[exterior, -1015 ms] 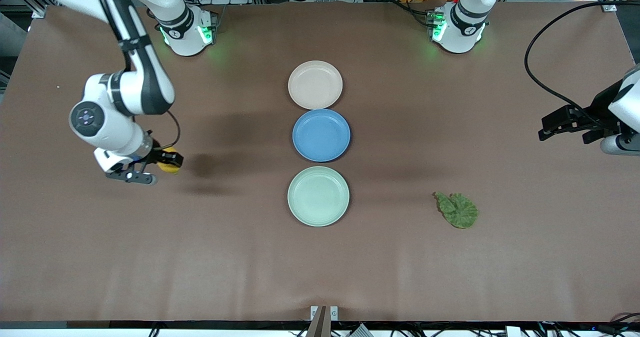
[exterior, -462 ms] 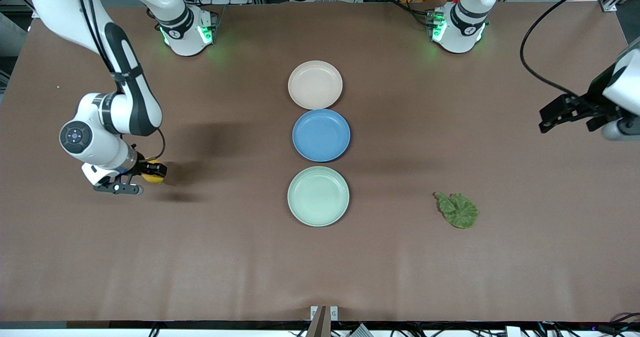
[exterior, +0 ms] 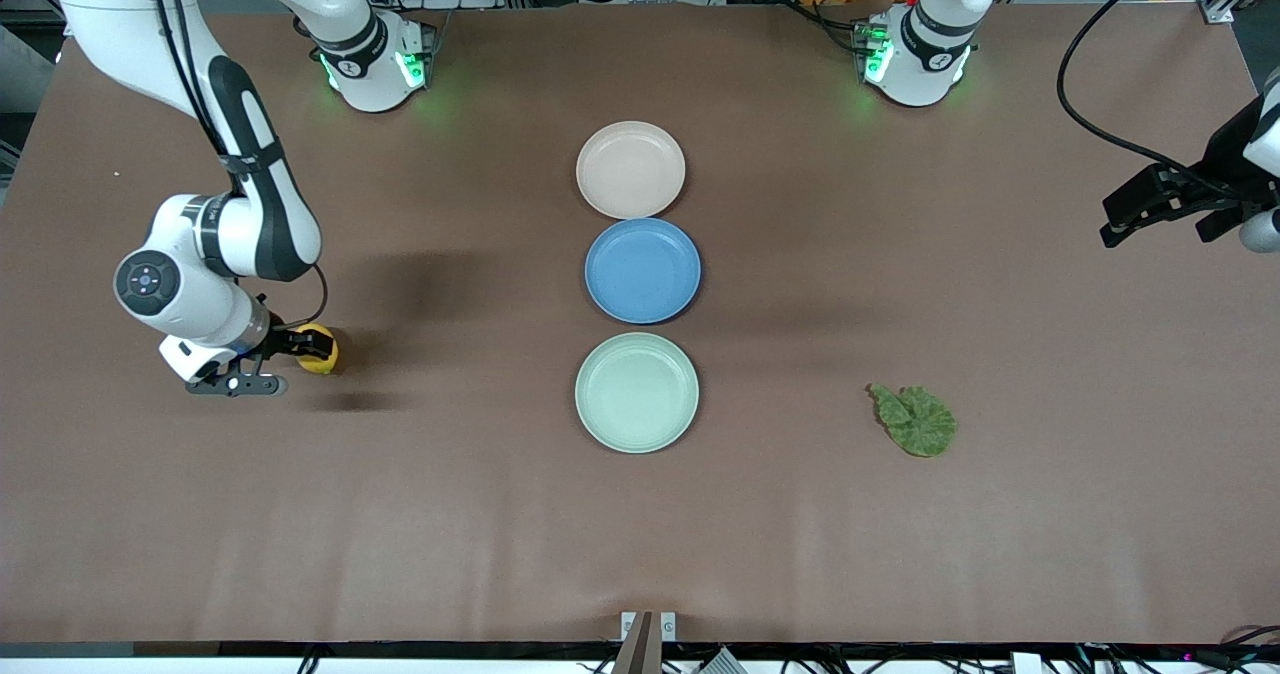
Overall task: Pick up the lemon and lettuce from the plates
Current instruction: 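Carry the yellow lemon away from the plates with the right gripper, then open the right gripper to set the lemon on the table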
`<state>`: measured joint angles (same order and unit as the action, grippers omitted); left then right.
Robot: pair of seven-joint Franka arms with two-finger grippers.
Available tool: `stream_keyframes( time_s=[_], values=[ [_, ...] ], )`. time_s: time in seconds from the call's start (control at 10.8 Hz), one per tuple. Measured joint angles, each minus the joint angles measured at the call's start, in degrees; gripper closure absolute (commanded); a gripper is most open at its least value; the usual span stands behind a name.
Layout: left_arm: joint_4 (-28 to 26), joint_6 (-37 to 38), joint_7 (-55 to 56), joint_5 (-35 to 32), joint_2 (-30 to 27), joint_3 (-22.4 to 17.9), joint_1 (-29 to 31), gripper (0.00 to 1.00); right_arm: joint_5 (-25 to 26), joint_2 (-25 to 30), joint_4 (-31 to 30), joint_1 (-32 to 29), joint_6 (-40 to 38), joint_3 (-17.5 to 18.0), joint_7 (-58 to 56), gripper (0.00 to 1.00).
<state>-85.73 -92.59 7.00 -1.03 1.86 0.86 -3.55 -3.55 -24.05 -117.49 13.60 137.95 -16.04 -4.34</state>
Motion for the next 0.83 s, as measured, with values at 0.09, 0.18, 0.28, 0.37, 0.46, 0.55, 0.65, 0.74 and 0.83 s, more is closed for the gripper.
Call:
stream_keyframes(
  time_s=[0.09,0.18,0.28,0.37,0.46,0.55,0.65,0.74,0.83],
  values=[
    [-0.01,0.0,0.0,0.0,0.0,0.17,0.06,0.0,0.0,0.3,2.04,-0.2,-3.78,-0.01,-0.49,0.0],
    [-0.01,0.0,0.0,0.0,0.0,0.24,0.1,0.0,0.0,0.97,4.47,-0.29,-8.32,0.0,-0.7,0.0],
    [-0.01,0.0,0.01,0.0,0.0,0.26,0.14,0.0,0.0,2.22,6.54,-0.39,-11.36,0.08,-0.83,0.0],
    [-0.01,0.0,0.02,0.0,0.0,0.26,0.2,0.0,0.01,3.71,7.43,-1.02,-12.57,0.67,-0.87,0.0],
    [-0.01,0.0,0.02,0.0,0.0,0.26,0.29,0.0,0.01,5.4,7.6,-2.7,-13.12,2.34,-0.9,0.0],
    [-0.03,0.01,0.02,0.0,0.0,0.26,0.38,0.0,0.02,7.14,7.57,-4.88,-14.55,4.61,-0.96,0.0],
    [-0.04,0.01,0.02,0.0,0.0,0.26,0.43,0.0,0.03,9.01,7.52,-7.22,-17.06,7.32,-0.97,0.0],
    [-0.02,0.01,0.02,0.0,-0.01,0.26,0.45,0.0,0.13,11.53,7.26,-9.81,-20.09,10.5,-0.97,0.0],
    [-0.01,0.01,0.02,0.0,-0.05,0.26,0.46,0.0,0.77,14.51,6.49,-11.99,-22.28,13.22,-0.96,0.0]
  ],
)
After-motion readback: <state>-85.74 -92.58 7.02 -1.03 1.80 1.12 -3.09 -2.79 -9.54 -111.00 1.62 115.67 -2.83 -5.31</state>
